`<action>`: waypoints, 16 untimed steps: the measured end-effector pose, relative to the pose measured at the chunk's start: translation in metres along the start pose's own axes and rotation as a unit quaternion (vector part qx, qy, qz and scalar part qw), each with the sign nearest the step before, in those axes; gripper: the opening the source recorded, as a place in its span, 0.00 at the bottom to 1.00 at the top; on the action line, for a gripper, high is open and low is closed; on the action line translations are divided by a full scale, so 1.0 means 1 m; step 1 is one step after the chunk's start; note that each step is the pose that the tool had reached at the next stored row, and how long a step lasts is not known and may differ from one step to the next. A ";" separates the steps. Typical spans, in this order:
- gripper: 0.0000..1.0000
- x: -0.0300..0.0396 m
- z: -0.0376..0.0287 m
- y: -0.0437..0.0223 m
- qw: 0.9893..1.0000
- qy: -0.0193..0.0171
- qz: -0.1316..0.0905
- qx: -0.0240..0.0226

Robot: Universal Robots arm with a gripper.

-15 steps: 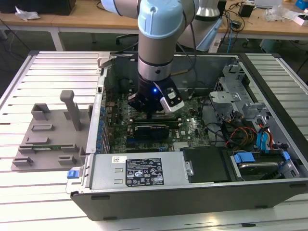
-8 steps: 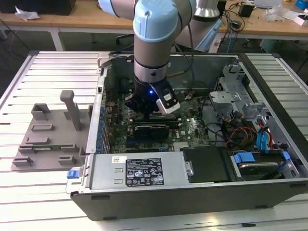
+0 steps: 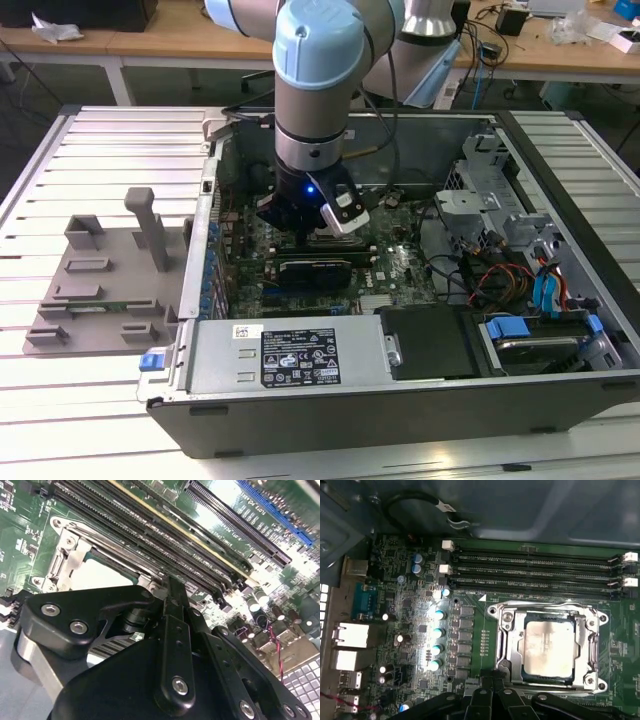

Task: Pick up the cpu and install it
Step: 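Install the second cpu locking lever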

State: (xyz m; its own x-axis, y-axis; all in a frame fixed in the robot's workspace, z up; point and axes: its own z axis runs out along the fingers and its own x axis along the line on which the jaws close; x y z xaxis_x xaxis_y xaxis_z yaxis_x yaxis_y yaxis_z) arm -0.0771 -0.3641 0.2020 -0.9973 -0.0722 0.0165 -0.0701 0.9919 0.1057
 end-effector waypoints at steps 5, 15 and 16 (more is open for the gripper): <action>0.11 0.0003 0.0002 0.0002 1.000 -0.001 -0.001 -0.002; 0.11 -0.0180 -0.0121 0.0121 0.999 0.006 0.000 0.040; 0.11 -0.0214 -0.0119 0.0132 0.999 0.008 0.000 0.045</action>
State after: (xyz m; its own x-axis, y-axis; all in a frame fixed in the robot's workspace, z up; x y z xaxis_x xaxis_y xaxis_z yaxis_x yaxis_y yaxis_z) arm -0.0564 -0.3507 0.2149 -0.9969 -0.0724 0.0321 -0.0719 0.9973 0.0156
